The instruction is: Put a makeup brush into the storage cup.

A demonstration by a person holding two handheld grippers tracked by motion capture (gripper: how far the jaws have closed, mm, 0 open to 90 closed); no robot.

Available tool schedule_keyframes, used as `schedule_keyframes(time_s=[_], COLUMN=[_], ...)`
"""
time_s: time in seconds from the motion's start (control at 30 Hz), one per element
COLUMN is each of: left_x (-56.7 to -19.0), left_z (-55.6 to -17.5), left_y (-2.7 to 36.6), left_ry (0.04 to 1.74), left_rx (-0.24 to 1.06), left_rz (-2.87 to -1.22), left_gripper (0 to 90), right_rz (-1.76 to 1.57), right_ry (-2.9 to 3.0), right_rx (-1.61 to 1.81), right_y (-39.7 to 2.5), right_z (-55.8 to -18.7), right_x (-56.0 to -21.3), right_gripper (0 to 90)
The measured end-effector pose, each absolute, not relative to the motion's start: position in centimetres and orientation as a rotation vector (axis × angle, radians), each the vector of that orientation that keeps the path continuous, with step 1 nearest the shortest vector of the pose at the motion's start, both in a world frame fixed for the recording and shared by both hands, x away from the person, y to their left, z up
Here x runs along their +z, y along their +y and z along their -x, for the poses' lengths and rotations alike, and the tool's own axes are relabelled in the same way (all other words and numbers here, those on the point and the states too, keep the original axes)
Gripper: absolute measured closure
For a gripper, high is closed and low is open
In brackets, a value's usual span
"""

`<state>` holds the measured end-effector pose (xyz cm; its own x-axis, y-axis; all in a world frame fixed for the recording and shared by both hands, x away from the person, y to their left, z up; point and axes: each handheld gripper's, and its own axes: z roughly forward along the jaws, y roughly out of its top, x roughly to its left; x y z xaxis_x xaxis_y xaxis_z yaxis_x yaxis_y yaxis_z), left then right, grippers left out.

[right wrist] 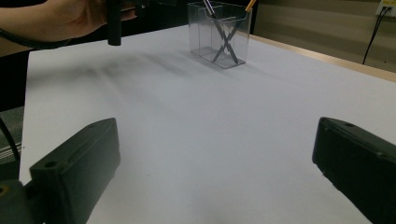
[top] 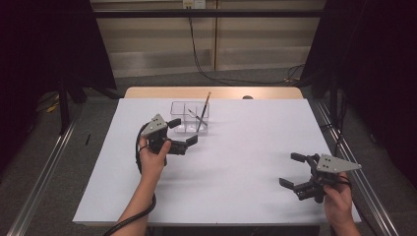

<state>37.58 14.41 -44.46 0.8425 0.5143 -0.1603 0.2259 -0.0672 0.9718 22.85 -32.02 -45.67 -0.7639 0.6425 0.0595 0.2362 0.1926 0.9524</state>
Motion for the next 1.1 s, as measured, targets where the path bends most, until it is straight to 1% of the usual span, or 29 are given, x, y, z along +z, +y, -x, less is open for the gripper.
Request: schedule_keyframes(time_s=[0.3,1.1], left_x=[-44.9,-45.1], left_z=[-37.0,-35.3], left_y=[15.1,16.5], left_ry=[0.591,0.549], left_rx=[0.250,0.245], left_rz=[-1.639,-1.681], left_gripper=[0.1,0.4], right_rz=[-0.824,-0.829], right_ry=[2.119,2.116], right_rx=[1.595,1.585], right_y=[-32.1,-32.2], right_z=[-22.8,-22.9], right_x=[-45.6,-45.6], right_gripper=[0.7,0.7])
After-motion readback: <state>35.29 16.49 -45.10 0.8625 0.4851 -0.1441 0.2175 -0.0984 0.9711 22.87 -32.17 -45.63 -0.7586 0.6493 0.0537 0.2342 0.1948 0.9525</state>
